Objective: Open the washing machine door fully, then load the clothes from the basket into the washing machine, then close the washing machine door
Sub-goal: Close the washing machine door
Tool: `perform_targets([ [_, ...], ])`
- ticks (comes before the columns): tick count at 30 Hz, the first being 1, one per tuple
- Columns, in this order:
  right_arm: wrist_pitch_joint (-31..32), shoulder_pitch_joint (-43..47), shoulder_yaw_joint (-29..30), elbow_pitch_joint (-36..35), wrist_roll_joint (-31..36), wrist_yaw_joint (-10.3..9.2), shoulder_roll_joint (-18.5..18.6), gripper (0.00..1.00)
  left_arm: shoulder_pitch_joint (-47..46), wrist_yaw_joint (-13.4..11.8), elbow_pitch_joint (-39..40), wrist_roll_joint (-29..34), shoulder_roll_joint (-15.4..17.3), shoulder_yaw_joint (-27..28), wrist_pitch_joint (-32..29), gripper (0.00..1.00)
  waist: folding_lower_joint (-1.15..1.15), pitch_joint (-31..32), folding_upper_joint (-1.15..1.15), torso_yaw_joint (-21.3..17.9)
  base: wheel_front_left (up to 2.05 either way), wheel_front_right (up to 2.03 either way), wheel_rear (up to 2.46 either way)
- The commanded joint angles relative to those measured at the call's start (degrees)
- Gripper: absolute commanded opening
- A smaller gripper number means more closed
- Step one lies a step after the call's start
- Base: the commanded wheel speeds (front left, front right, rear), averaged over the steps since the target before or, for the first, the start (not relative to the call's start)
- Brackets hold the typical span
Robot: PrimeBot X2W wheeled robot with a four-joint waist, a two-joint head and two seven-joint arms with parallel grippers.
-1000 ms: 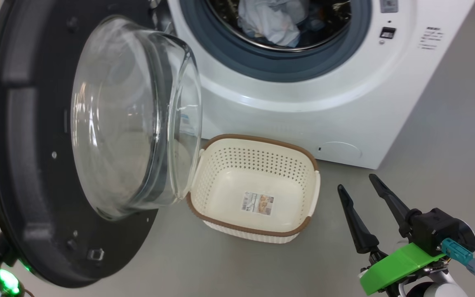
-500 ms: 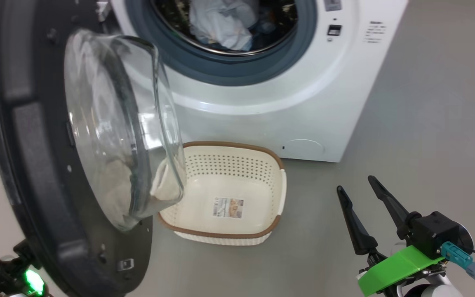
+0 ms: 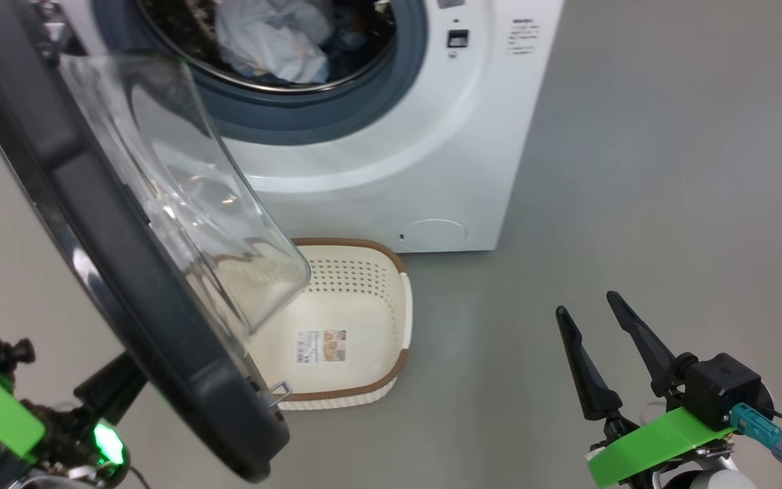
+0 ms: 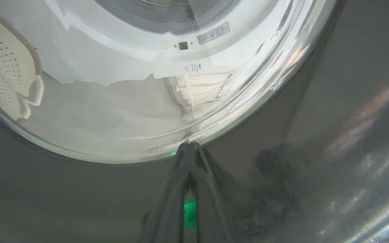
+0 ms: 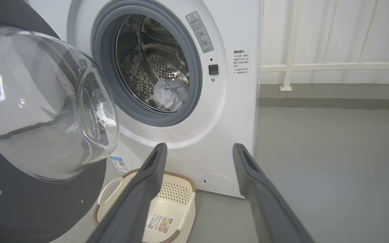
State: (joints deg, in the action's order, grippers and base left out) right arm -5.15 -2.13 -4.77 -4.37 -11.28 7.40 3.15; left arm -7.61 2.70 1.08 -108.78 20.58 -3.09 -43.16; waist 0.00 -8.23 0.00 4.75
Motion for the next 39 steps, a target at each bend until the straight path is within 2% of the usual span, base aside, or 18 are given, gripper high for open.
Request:
perform_targets([
  [1, -0.9, -1.92, -1.4, -1.01, -0.81, 0.09, -0.26, 1.0, -4.03, 0.07, 1.24, 1.05, 0.49, 1.58, 0.53, 0.0, 0.0, -1.18, 0.0, -2.68, 0.0, 0.0, 0.0],
  [10, -2.52, -3.33, -1.59, 0.59, -1.72, 0.09, -0.26, 1.0, -9.35, 0.93, -1.87, 1.81, -3.14, 0.04, 2.1, 0.0, 0.0, -3.24, 0.0, -7.17, 0.0, 0.0, 0.0],
  [24, -4.78, -5.77, -2.49, 3.34, -2.84, 0.09, -0.27, 1.0, -20.63, 3.39, -12.55, 3.27, -8.1, -0.69, 4.22, 0.0, 0.0, -5.6, 0.0, -12.85, 0.0, 0.0, 0.0],
  [32, -5.89, -6.78, -3.23, 4.92, -3.49, 0.09, -0.27, 1.0, -24.95, 4.32, -17.56, 4.63, -9.33, -0.33, 4.94, 0.0, 0.0, -6.15, 0.0, -15.12, 0.0, 0.0, 0.0],
  [39, -6.7, -7.24, -3.26, 6.0, -3.82, 0.09, -0.27, 1.0, -25.04, 4.7, -18.81, 4.65, -10.25, 1.03, 4.82, 0.0, 0.0, -6.33, 0.0, -15.86, 0.0, 0.0, 0.0],
])
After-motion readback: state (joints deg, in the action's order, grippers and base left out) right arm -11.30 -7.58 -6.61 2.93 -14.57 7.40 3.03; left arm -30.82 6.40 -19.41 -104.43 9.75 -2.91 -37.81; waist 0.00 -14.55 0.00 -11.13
